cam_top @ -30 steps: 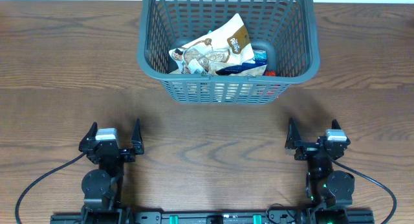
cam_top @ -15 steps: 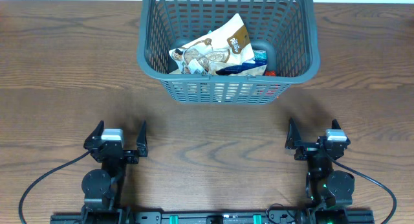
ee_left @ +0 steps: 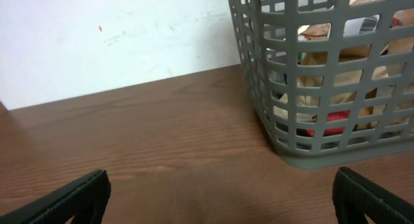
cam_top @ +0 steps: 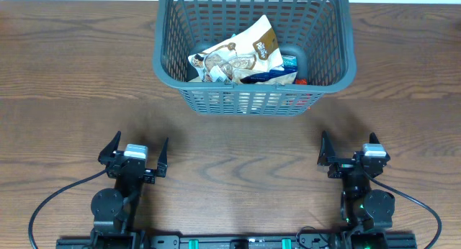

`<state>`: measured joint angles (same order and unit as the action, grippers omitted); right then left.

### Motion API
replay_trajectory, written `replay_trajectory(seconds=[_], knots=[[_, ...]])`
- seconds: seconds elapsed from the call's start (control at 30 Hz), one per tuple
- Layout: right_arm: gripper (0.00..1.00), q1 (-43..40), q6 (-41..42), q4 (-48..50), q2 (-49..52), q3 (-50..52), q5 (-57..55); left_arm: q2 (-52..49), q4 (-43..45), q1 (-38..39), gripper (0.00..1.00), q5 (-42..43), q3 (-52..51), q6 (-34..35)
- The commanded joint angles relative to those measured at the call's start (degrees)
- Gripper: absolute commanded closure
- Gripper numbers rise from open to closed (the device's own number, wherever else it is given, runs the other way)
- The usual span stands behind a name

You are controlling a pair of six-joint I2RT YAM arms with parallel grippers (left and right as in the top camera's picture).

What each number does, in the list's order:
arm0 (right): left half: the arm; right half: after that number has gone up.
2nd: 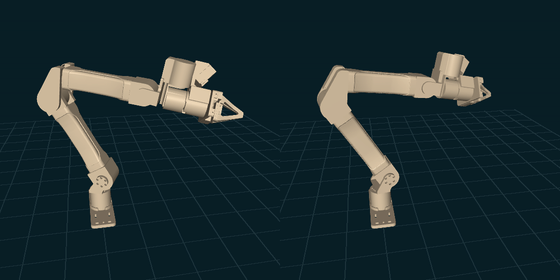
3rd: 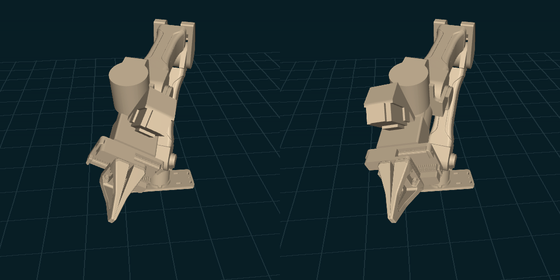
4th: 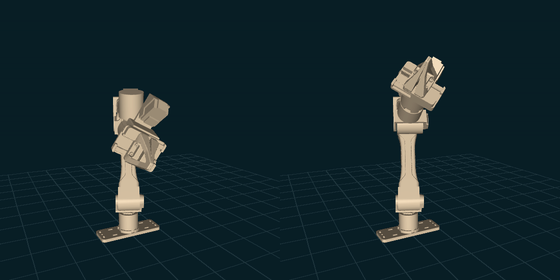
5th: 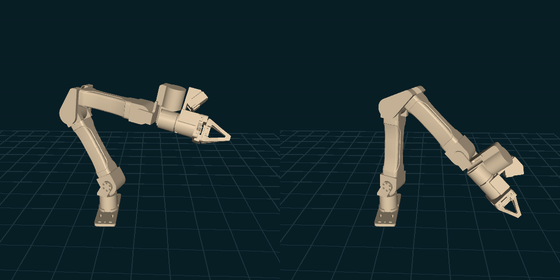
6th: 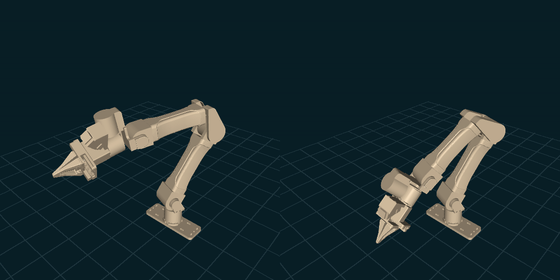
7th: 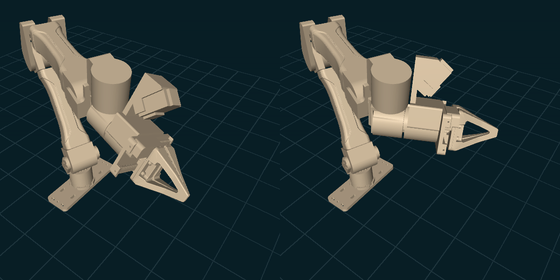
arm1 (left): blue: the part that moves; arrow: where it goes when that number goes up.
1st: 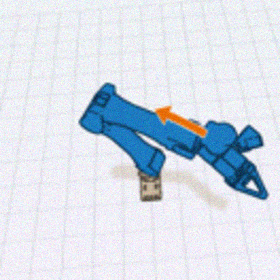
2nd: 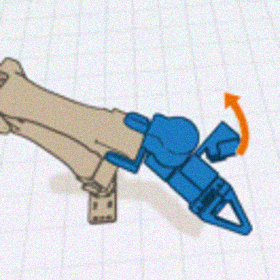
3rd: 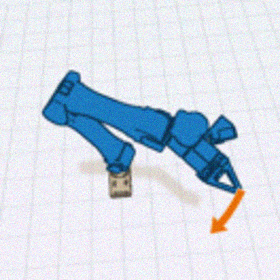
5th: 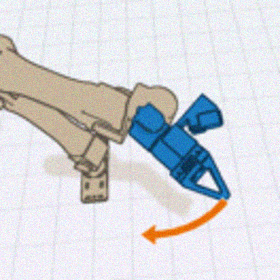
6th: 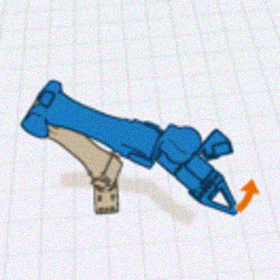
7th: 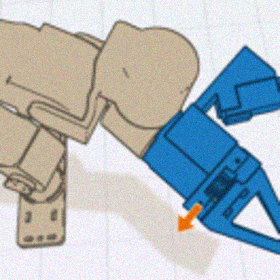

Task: Pack container

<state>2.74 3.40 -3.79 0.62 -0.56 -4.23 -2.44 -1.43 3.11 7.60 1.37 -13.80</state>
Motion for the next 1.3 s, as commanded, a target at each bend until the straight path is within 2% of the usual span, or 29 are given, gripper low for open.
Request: replay_trajectory(seconds=[0.0, 0.4, 1.27], knots=[[0.01, -0.46, -0.66, -0.09, -0.31, 0.26, 0.42, 0.79, -1.95, 0.52, 0.02, 2.93, -1.09, -1.11], [0.01, -0.46, -0.68, -0.09, -0.31, 0.26, 0.42, 0.79, -1.92, 2.12, 0.02, 2.91, -1.09, 2.12], [0.01, -0.46, -0.66, -0.09, -0.31, 0.26, 0.42, 0.72, -1.77, 2.12, 0.01, 2.91, -1.09, 2.08]])
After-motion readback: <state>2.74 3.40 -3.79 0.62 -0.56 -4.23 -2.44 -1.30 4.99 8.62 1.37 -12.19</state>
